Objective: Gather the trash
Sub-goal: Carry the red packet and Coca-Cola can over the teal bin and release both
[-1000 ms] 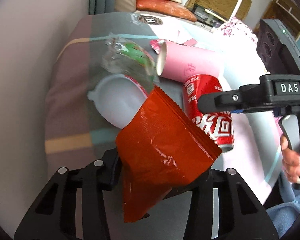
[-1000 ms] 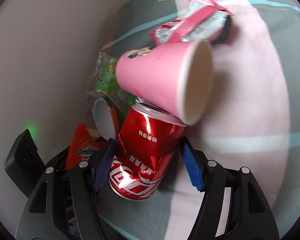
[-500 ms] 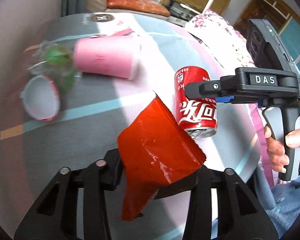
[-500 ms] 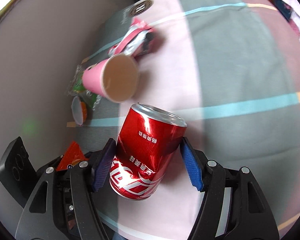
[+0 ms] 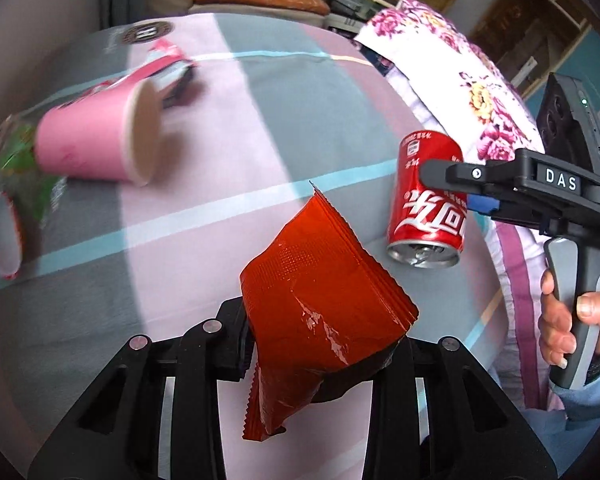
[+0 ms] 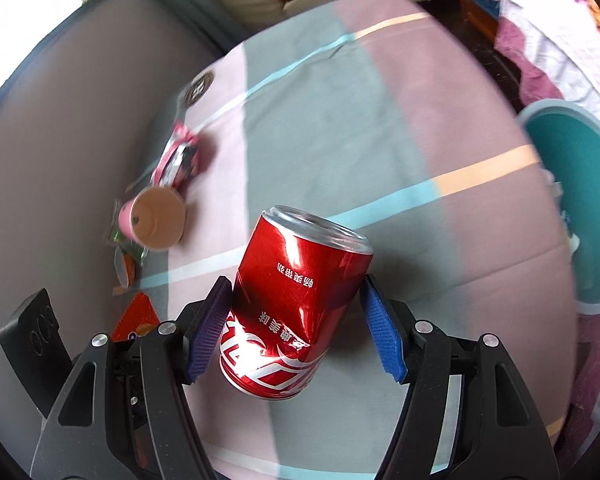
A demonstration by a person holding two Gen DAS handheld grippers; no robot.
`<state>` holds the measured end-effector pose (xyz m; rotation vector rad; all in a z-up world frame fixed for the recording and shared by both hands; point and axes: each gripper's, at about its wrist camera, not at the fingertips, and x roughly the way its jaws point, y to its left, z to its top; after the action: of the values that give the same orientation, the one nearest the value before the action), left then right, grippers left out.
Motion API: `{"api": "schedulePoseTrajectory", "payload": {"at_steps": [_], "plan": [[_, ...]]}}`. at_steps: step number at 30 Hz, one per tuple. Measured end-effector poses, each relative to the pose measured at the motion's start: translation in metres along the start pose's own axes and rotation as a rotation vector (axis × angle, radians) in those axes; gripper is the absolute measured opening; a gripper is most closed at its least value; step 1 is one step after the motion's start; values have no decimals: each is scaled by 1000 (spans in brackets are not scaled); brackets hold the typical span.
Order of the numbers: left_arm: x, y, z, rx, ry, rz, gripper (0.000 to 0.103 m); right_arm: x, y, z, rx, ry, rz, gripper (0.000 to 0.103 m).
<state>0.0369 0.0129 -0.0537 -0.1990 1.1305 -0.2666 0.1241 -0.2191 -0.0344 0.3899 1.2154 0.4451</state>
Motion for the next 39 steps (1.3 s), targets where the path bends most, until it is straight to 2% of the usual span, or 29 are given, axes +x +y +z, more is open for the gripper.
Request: {"api": "schedulePoseTrajectory", "payload": {"at_steps": [5, 12, 14, 16, 17, 18, 19, 21, 23, 30, 35, 39], "plan": [[12, -31, 20, 34, 3, -16, 34, -30, -34, 11, 45, -91, -22, 63], [39, -101, 54, 139, 14, -67, 34, -92, -105, 22, 134, -232, -101, 63], [49, -123, 63, 175, 20, -84, 34, -106, -131, 23, 178, -255, -113, 49], [56, -139, 69, 202, 28, -95, 34, -114, -147, 24, 195, -273, -136, 48], [62, -149, 72, 221, 32, -101, 34, -119, -159, 25, 193, -287, -164, 44], [67, -155, 74, 233, 34, -106, 34, -118, -164, 27, 195, -286, -171, 27], [76, -163, 78, 247, 40, -112, 34, -118, -170, 29, 198, -283, -175, 17], [92, -169, 83, 232, 72, -109, 34, -111, -189, 36, 203, -277, -201, 17], [102, -172, 86, 216, 91, -122, 34, -110, -210, 39, 251, -266, -173, 17], [121, -202, 94, 273, 111, -126, 34, -113, -229, 42, 250, -269, -190, 18], [135, -226, 103, 315, 123, -131, 34, -114, -238, 39, 267, -268, -192, 21], [142, -244, 109, 343, 126, -143, 34, -118, -243, 37, 278, -275, -197, 30]]}}
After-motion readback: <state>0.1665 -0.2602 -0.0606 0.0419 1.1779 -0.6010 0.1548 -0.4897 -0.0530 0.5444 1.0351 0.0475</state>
